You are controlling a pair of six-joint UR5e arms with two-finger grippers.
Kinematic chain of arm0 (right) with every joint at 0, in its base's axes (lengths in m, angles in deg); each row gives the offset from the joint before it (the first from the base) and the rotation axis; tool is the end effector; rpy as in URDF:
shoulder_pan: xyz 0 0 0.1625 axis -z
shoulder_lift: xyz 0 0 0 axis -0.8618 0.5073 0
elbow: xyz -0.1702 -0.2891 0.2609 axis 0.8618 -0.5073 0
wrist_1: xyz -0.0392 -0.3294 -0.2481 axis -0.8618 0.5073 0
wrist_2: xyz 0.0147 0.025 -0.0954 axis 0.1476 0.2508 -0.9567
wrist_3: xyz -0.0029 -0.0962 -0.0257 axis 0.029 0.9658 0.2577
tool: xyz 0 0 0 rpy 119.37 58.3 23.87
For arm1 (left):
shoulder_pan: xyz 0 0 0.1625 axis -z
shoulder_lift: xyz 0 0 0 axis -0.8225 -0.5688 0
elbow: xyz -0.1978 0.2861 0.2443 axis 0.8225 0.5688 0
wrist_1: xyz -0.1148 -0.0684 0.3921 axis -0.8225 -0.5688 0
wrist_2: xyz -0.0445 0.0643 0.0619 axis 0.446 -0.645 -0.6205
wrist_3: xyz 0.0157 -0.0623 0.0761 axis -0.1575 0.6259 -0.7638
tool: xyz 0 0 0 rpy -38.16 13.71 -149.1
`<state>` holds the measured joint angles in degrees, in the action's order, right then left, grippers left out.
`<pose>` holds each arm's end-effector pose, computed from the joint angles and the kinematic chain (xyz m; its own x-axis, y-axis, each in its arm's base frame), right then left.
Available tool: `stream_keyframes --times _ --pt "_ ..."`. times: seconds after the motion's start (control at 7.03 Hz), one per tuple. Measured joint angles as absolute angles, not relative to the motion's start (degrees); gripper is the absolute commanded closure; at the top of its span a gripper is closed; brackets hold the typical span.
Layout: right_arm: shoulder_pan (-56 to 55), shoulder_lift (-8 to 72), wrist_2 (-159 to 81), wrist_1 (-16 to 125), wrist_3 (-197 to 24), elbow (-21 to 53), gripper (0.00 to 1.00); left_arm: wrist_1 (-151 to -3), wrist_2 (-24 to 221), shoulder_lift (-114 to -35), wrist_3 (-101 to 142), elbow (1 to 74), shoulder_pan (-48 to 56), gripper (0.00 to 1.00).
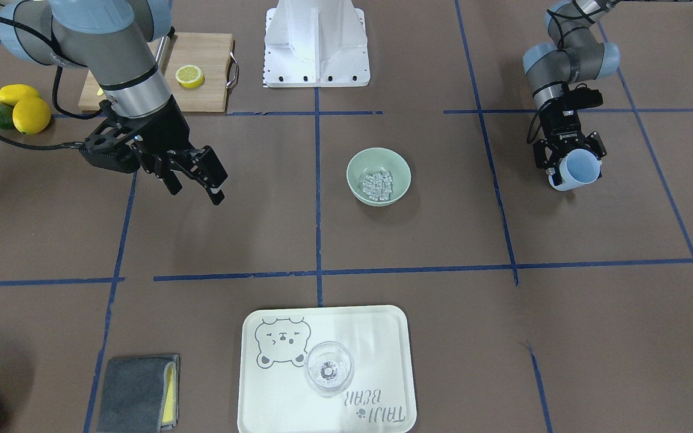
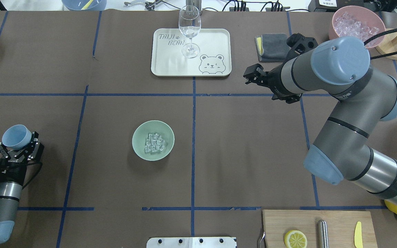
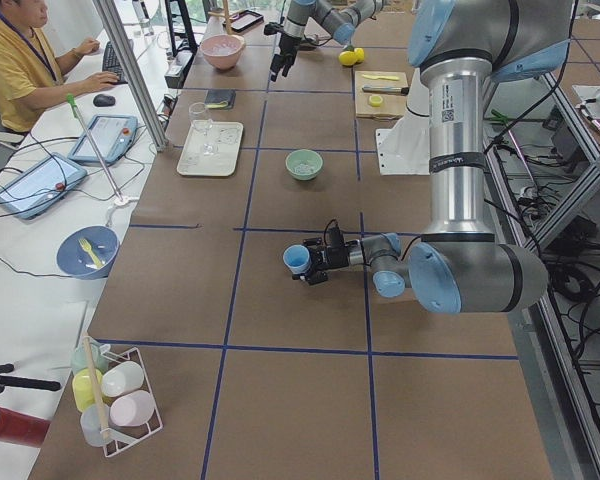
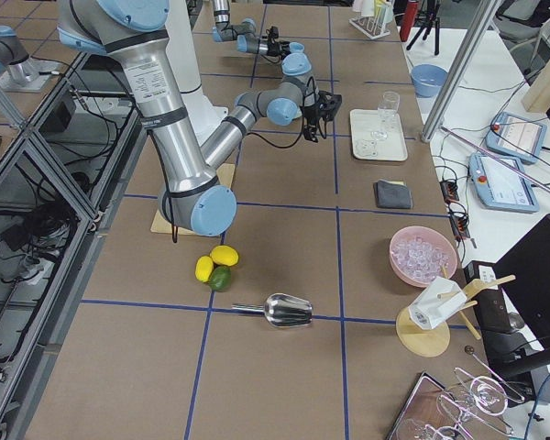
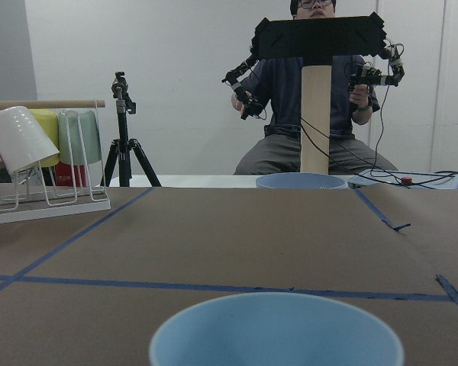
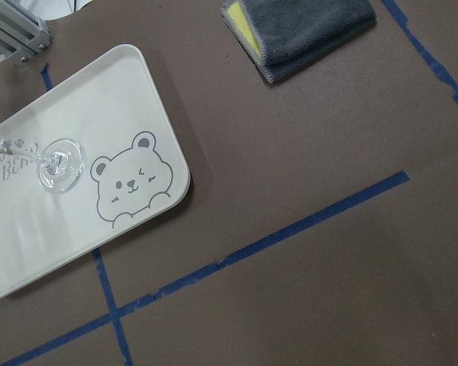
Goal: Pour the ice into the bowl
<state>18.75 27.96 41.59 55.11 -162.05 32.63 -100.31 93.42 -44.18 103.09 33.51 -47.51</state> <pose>-0.3771 -0.4696 0.2485 0.3987 0.3949 0.8277 -0.4987 0.8508 -0.1657 0.3642 -0.2810 0.6361 0.7123 -0.1353 -0.6887 0.7010 0.1879 0.6880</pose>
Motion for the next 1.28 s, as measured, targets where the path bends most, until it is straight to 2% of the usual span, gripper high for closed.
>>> stream_keyframes --times 0.43,1.28 --pt "18.8 28.0 41.4 55.2 -162.1 33.4 0.00 -100.4 100.5 -40.4 98.7 40.4 -48.0 0.00" --pt "19.4 28.0 40.5 55.2 -162.2 33.5 0.00 -111.1 117.2 -34.5 82.0 46.4 -48.7 0.00"
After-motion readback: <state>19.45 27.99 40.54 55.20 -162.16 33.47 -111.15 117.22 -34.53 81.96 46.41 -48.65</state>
